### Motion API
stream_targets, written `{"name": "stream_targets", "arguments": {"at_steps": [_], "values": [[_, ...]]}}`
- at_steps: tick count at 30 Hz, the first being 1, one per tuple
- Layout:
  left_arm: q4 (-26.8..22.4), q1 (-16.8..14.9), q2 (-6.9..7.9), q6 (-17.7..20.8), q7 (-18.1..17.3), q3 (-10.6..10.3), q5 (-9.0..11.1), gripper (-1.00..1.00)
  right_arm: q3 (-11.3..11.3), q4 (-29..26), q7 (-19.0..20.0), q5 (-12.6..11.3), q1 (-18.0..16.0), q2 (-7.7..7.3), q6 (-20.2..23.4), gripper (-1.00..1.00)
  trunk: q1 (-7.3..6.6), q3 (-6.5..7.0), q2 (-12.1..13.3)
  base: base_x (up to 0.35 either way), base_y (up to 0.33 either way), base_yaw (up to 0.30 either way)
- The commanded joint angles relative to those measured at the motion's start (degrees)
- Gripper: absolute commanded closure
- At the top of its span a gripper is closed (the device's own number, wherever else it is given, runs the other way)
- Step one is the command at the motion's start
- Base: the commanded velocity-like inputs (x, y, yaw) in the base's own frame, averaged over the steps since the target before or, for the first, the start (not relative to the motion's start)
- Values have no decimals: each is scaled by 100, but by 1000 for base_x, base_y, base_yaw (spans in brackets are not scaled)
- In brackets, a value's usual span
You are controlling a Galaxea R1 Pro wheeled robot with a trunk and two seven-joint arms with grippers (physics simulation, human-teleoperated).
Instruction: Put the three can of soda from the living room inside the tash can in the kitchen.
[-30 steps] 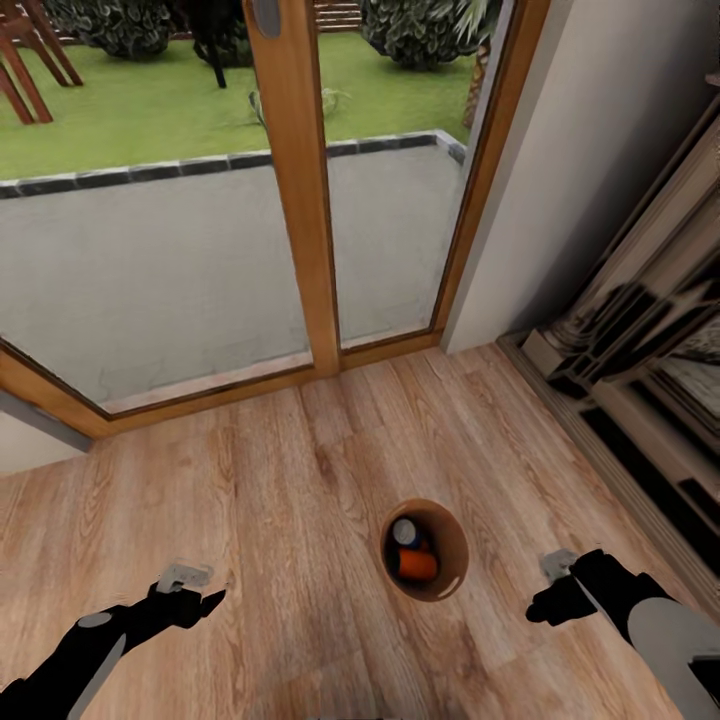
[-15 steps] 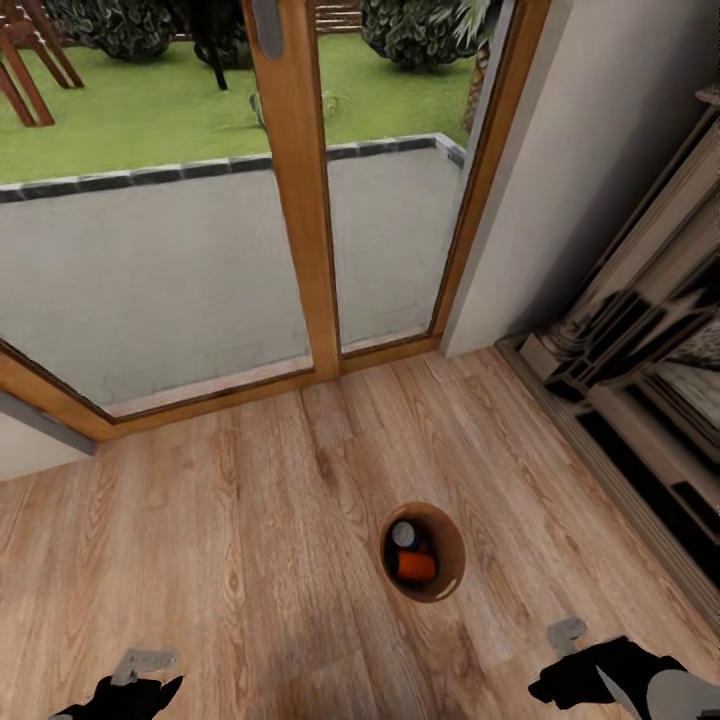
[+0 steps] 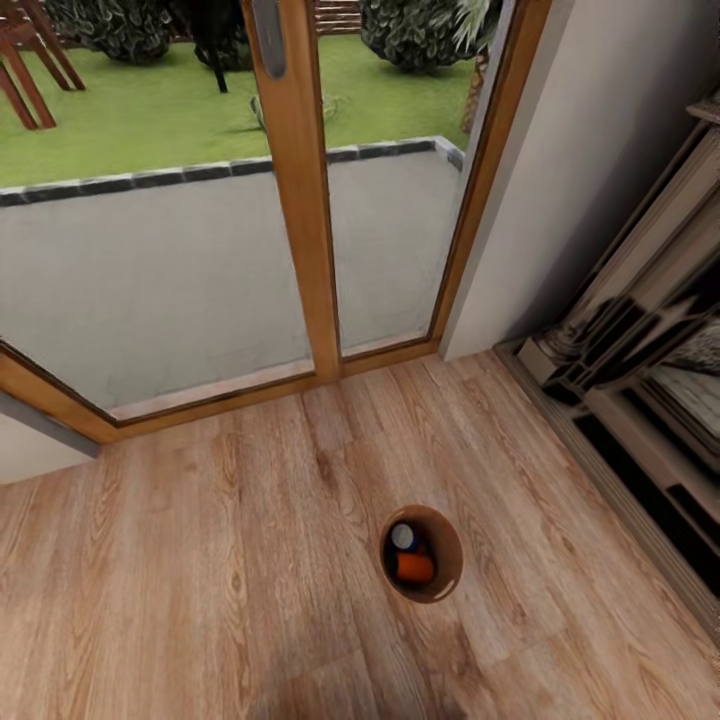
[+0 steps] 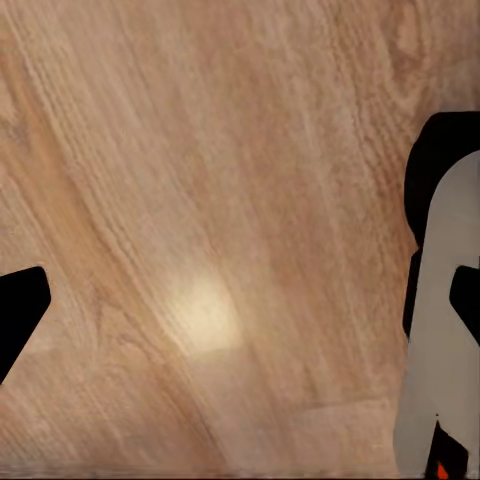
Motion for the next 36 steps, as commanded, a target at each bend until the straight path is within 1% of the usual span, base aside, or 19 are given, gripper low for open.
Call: {"name": "stream_targets", "arguments": {"at_steps": [1,2,5,9,12,13,15,16,18,20,22,24,29,32,36], "values": [[6,38,0,-3,6,1,0,-100,-3,0,-93,-3,53,1,-26,-100,-23,19,42,0,0,0],[11,75,0,-5,11,1,0,-100,-4,0,-267,-36,149,1,-66,-100,-44,37,82,0,0,0],[31,246,0,-11,22,1,-5,-100,-8,2,-433,-216,278,-16,-104,-100,-110,91,202,0,0,0],[41,431,-5,-13,27,-4,-8,-100,-12,7,-551,-556,404,-56,-128,-100,-198,162,362,0,0,0],[45,618,-8,-22,29,-6,-5,-100,-8,9,-617,-734,525,-76,-138,-100,-264,216,483,0,0,0],[46,650,-8,-25,29,-7,-4,-100,-8,9,-629,-760,555,-77,-139,-100,-286,234,523,0,0,0],[47,698,-10,-33,30,-7,-5,-100,-7,9,-645,-797,621,-79,-141,-100,-330,270,603,0,0,0],[47,729,-24,-39,30,-7,-9,-100,-6,10,-655,-824,709,-82,-142,-100,-352,288,643,0,0,0],[56,757,-84,-38,45,-8,-16,-100,-9,10,-664,-856,851,-91,-167,-100,-396,324,723,0,0,0],[82,767,-120,-34,99,-10,-22,-100,-8,10,-667,-870,910,-89,-204,-100,-440,360,804,0,0,0],[208,790,-190,-37,237,-14,-29,-100,-6,10,-672,-887,976,-75,-274,-100,-484,396,884,0,0,0],[242,841,-217,-48,276,-13,-21,-100,-6,10,-673,-891,1005,-66,-294,-100,-528,432,964,0,0,0],[294,1117,-256,-128,335,-9,-11,-100,-6,10,-678,-900,1180,-36,-357,-100,-637,522,1165,0,0,0],[310,1163,-260,-123,345,-10,-18,-100,-6,10,-679,-904,1218,-27,-501,-100,-703,575,1285,0,0,0],[323,1256,-263,-113,352,-10,-20,-100,-6,10,-680,-906,1234,-19,-592,-100,-791,647,1445,0,0,0]]}}
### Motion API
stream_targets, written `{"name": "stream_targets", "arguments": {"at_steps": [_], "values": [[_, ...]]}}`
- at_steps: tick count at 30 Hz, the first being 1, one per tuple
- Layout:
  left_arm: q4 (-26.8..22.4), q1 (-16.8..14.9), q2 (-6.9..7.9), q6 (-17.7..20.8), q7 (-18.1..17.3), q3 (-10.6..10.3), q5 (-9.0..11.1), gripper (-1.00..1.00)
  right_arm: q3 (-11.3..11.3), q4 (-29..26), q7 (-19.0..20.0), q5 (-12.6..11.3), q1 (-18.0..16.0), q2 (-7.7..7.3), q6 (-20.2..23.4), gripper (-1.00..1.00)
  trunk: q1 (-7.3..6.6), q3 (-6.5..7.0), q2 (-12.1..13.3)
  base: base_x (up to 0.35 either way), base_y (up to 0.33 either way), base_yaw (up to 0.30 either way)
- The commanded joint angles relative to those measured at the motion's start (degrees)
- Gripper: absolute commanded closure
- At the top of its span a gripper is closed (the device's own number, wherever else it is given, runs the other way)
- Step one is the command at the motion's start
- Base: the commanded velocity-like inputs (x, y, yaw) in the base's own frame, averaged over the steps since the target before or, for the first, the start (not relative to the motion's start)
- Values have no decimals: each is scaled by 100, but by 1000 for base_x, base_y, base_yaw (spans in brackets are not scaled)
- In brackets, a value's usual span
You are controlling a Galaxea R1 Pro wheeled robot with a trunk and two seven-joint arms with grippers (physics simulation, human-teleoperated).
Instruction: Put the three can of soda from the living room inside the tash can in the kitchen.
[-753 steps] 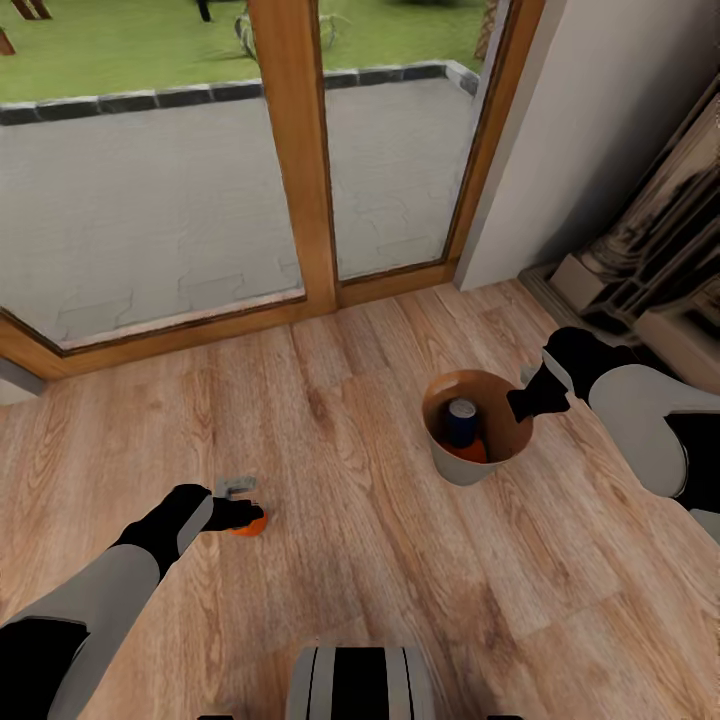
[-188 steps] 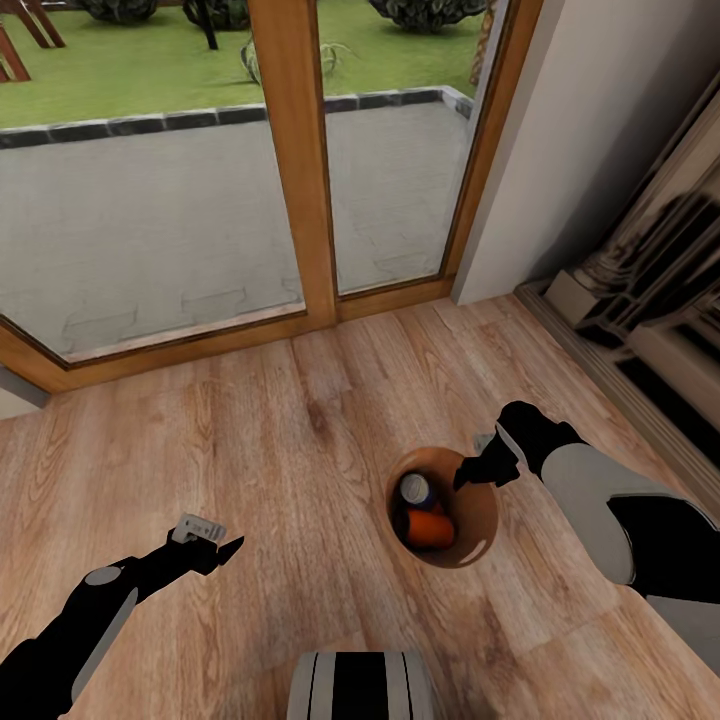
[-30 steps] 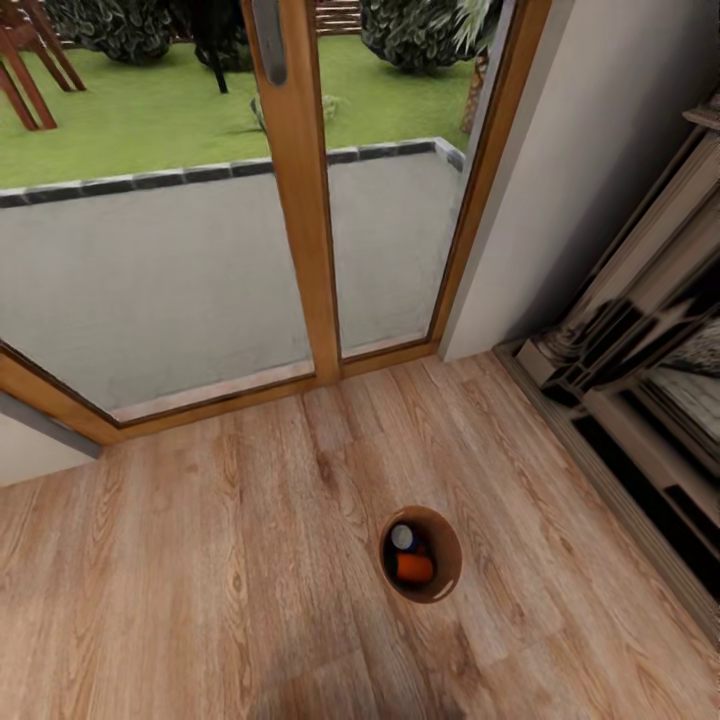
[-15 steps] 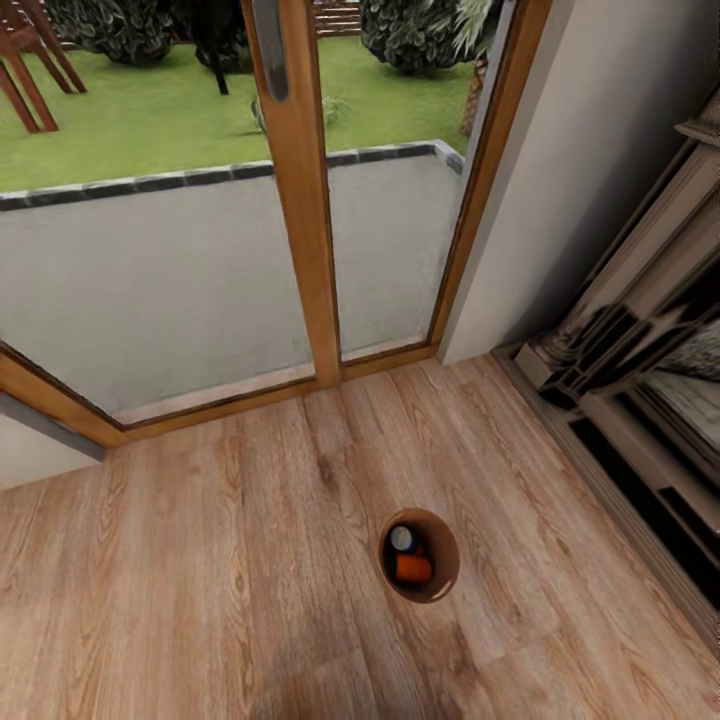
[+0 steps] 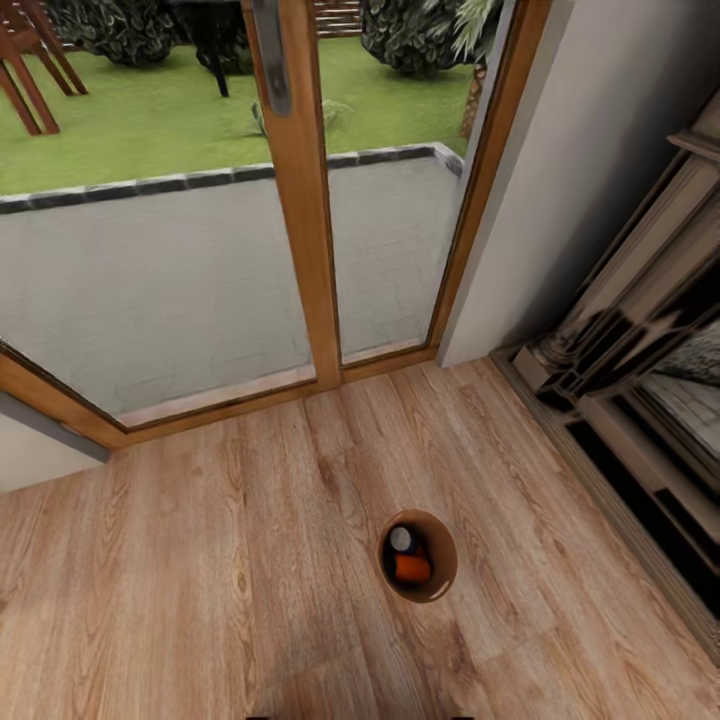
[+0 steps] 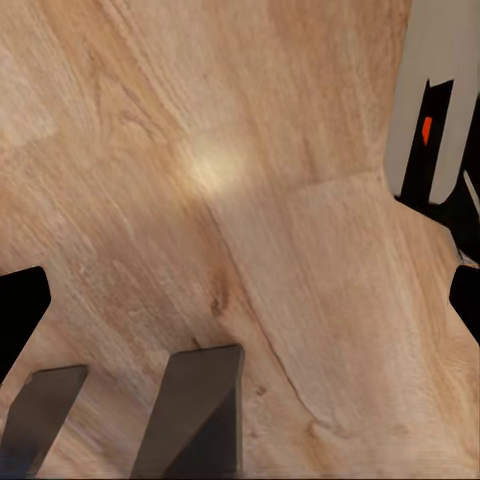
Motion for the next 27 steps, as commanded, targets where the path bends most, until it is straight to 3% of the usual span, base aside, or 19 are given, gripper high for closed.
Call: {"name": "stream_targets", "arguments": {"at_steps": [1,9,21,27], "values": [[1,41,1,-2,1,3,4,-100,0,0,-1,0,2,1,-13,-100,-23,19,42,0,0,0],[-2,302,-4,-8,3,4,13,-100,0,0,-2,-1,98,21,-188,-100,-198,162,362,0,0,0],[-33,328,-44,-49,3,37,74,-100,0,0,5,17,313,-17,-268,-100,-462,378,844,0,0,0],[-53,329,-258,-59,3,57,222,-100,0,0,6,62,537,-18,-281,-100,-594,485,1084,0,0,0]]}}
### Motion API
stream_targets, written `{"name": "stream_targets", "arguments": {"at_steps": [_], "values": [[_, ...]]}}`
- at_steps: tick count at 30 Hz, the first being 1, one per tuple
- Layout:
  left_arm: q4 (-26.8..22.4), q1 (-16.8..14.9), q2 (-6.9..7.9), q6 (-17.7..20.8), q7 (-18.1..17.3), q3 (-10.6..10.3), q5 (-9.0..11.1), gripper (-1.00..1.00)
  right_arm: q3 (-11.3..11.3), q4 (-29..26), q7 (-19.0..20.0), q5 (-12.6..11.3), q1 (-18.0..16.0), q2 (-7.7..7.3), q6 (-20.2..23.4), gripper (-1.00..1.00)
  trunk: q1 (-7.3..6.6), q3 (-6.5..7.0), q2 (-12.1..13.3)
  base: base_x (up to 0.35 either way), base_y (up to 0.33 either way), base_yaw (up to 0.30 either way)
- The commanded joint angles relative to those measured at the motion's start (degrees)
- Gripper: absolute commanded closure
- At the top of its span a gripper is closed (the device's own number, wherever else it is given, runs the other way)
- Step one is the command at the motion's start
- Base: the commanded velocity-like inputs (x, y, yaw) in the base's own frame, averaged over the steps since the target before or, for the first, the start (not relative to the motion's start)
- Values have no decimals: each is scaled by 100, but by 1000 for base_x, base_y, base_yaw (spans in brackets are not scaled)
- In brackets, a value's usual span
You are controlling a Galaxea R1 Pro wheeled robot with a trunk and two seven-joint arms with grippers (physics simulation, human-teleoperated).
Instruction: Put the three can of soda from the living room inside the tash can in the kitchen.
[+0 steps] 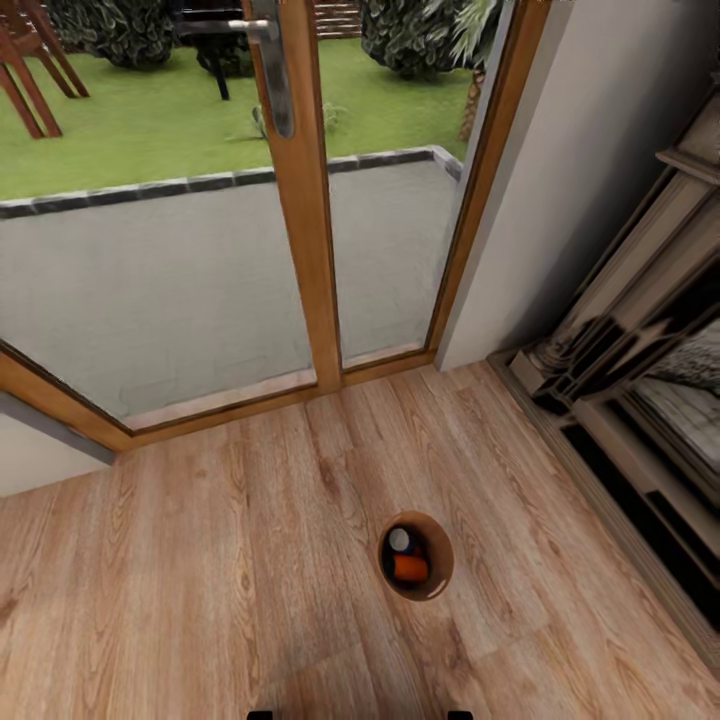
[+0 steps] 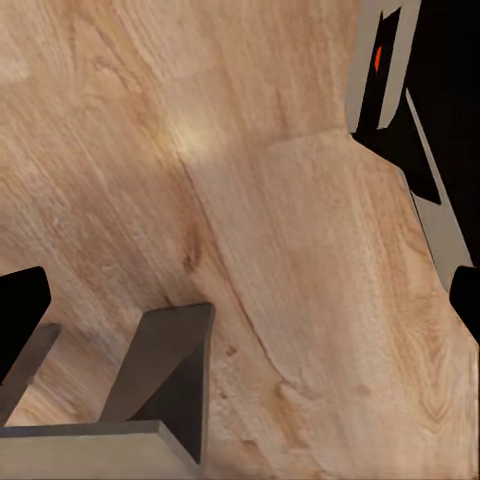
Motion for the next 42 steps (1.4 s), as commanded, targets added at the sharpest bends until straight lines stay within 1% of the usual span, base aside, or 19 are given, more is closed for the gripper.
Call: {"name": "stream_targets", "arguments": {"at_steps": [1,10,16,18,20,24,26,28,29,36,39,42], "values": [[0,-1,-17,0,0,5,8,-100,-3,-1,0,8,29,0,-2,-100,-22,19,42,0,0,0],[-1,-1,-41,-1,0,9,17,-100,9,-1,1,28,192,-10,-21,-100,-220,180,402,0,0,0],[-1,-1,-43,-1,0,10,25,-100,14,-4,-7,41,241,12,-166,-100,-352,288,643,0,0,0],[-3,-2,-44,1,0,7,23,-100,13,-17,-8,34,244,27,-436,-100,-352,288,643,0,0,0],[-7,-6,-44,12,-1,4,21,-100,7,-22,-8,10,246,34,-579,-100,-352,288,643,0,0,0],[-4,-8,-44,25,-6,-4,10,-100,-6,-25,-13,-16,247,40,-676,-100,-352,288,643,0,0,0],[-3,-9,-44,29,-7,-6,6,-100,-49,-26,-37,-22,247,42,-699,-100,-352,288,643,0,0,0],[-2,-9,-44,33,-8,-10,0,-100,-131,-27,-115,-25,245,47,-709,-100,-352,288,643,0,0,0],[-2,-9,-44,34,-8,-13,-4,-100,-188,-27,-282,-24,246,48,-716,-100,-352,288,643,0,0,0],[-7,-9,-44,34,-9,-31,-17,-100,-240,-27,-697,-28,245,66,-721,-100,-352,288,643,0,0,0],[-9,-9,-44,34,-9,-40,-31,-100,-257,-25,-935,-28,243,88,-722,-100,-352,288,643,0,0,0],[-10,-9,-48,37,-9,-41,-37,-100,-262,-22,-1027,-28,246,91,-722,-100,-352,288,643,0,0,0]]}}
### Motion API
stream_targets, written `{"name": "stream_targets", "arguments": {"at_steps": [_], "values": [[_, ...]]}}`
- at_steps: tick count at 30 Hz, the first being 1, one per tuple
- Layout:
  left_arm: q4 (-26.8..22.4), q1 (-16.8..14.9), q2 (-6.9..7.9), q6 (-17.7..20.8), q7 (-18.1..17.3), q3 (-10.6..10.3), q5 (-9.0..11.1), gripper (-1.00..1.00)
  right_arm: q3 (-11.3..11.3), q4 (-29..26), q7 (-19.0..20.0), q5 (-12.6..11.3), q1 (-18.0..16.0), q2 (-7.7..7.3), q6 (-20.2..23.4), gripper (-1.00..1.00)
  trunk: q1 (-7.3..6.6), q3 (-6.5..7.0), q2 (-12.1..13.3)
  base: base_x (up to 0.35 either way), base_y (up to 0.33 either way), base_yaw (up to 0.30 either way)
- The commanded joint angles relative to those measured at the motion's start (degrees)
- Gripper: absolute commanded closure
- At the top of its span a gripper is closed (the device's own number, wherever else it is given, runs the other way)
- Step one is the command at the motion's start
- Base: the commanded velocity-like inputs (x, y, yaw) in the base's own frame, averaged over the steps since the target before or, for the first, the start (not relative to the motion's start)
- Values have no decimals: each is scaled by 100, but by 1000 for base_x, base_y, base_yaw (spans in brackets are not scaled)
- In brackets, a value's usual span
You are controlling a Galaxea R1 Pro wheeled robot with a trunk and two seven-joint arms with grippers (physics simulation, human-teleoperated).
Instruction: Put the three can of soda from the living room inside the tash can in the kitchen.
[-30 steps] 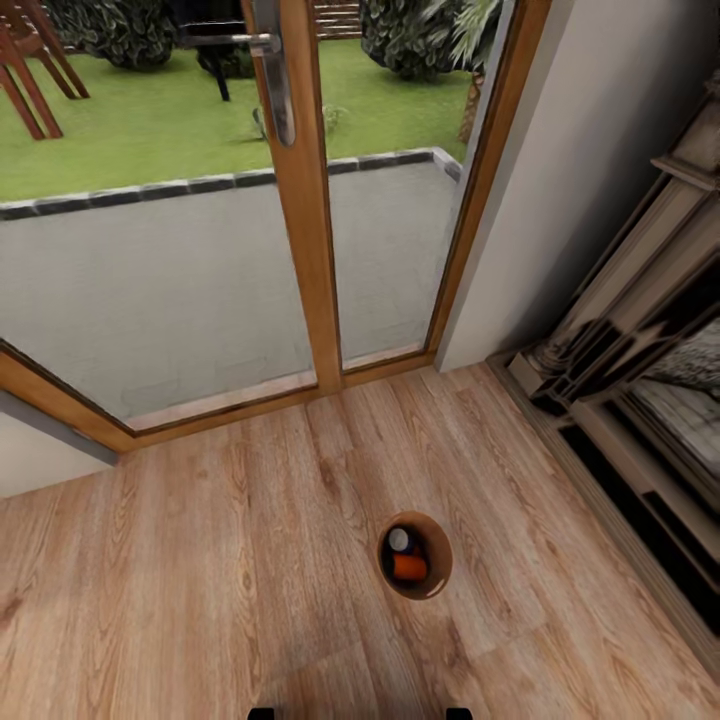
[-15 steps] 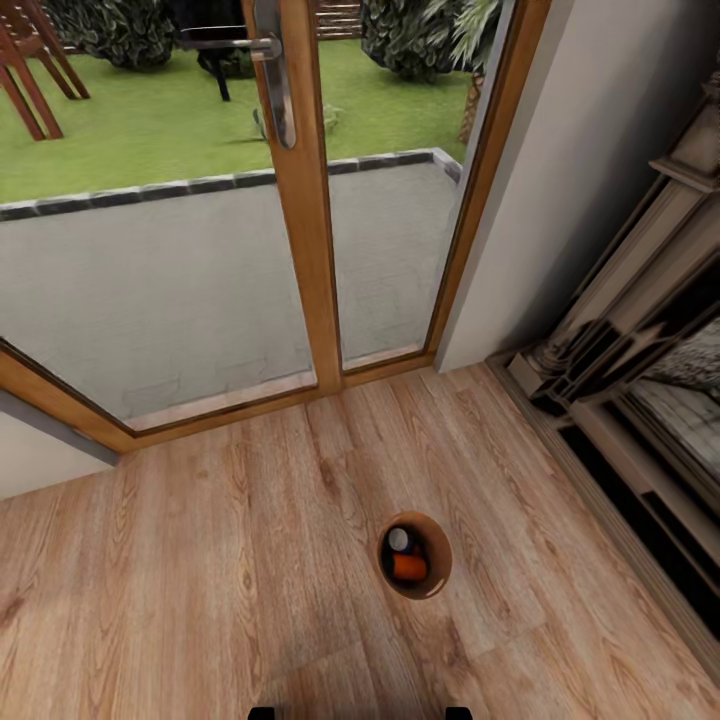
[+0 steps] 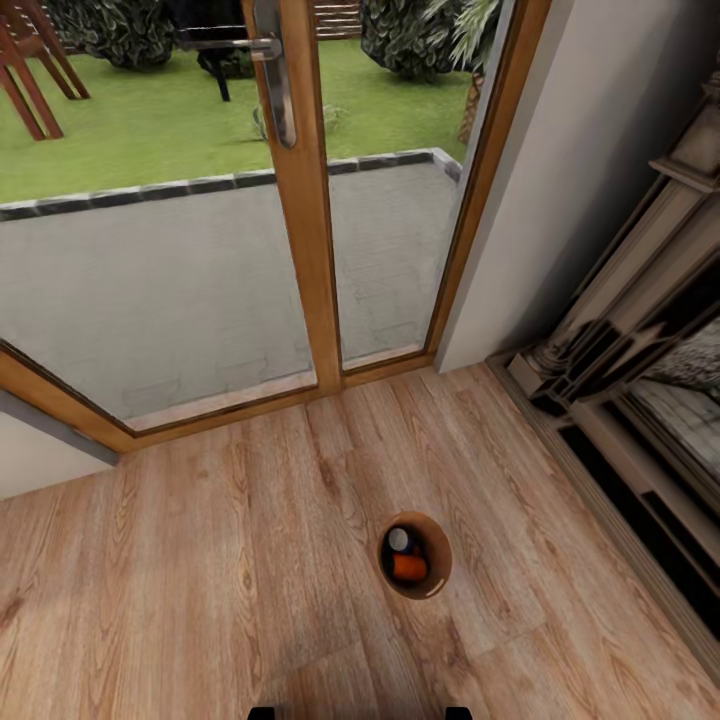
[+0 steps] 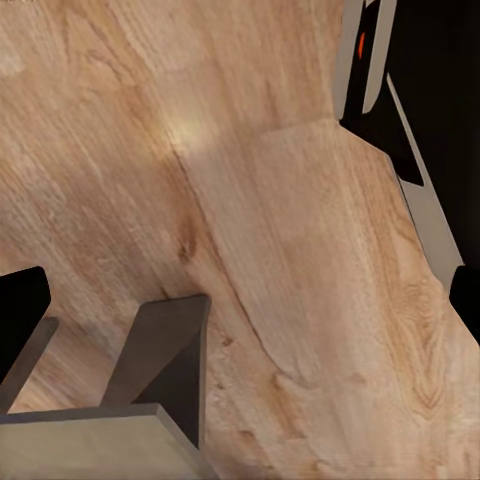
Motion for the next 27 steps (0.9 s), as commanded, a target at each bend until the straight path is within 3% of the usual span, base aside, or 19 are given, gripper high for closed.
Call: {"name": "stream_targets", "arguments": {"at_steps": [1,15,27], "values": [[0,0,-1,1,0,0,-1,-100,-1,1,-33,0,-1,1,0,-100,0,0,0,0,0,0],[-2,0,-20,6,0,-2,-4,-100,39,-5,-148,43,-3,138,0,-100,0,0,0,0,0,0],[-8,0,-126,6,0,-2,13,-100,42,-5,-151,36,-1,399,0,-100,0,0,0,0,0,0]]}}
